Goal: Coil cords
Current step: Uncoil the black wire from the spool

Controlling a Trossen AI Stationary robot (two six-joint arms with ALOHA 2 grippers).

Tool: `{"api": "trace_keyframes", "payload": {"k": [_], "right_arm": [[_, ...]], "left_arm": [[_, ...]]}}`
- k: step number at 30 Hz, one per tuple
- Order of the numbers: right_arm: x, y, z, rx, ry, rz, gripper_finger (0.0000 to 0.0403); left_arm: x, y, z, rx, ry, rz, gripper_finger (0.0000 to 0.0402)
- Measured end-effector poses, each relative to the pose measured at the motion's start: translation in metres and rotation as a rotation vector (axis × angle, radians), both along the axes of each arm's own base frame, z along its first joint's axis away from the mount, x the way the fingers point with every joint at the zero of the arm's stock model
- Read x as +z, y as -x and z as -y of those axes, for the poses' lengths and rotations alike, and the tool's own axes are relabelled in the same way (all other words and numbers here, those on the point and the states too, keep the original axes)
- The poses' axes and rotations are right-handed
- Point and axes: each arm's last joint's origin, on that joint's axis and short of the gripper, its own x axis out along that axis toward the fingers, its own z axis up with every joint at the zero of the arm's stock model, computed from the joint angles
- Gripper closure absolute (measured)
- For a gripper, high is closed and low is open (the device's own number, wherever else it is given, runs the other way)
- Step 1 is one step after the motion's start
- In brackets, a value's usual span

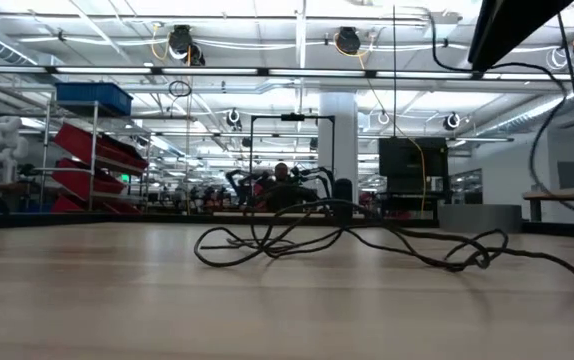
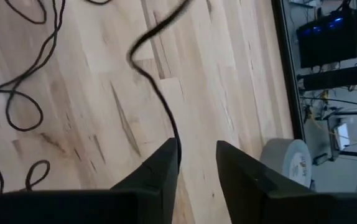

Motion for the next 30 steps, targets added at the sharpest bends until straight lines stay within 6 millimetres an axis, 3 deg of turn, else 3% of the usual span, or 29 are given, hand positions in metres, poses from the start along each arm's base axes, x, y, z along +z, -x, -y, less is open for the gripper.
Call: {"api": "trace_keyframes", "payload": {"k": [6, 12, 22, 30], "right_arm": [[0.0, 0.002, -0.01, 0.019, -0.041, 0.05, 0.0298], [-0.001, -0.007, -0.027, 0.164, -0.111, 0.122, 0.0298], [0.008, -0.039, -0.046, 0.481, -0.125, 0.278, 0.0298], [0.038, -0.074, -0.051, 0.554, 0.065, 0.619, 0.0298]], "left_arm": [[0.0, 0.0, 0.0, 0.003, 0.002, -0.001, 0.0401], [0.0, 0.0, 0.0, 0.001, 0.006, -0.001, 0.0402], [-0.001, 0.0, 0.0, 0.001, 0.002, -0.005, 0.0402], [-0.003, -0.001, 0.001, -0.004, -0.003, -0.018, 0.0401]]}}
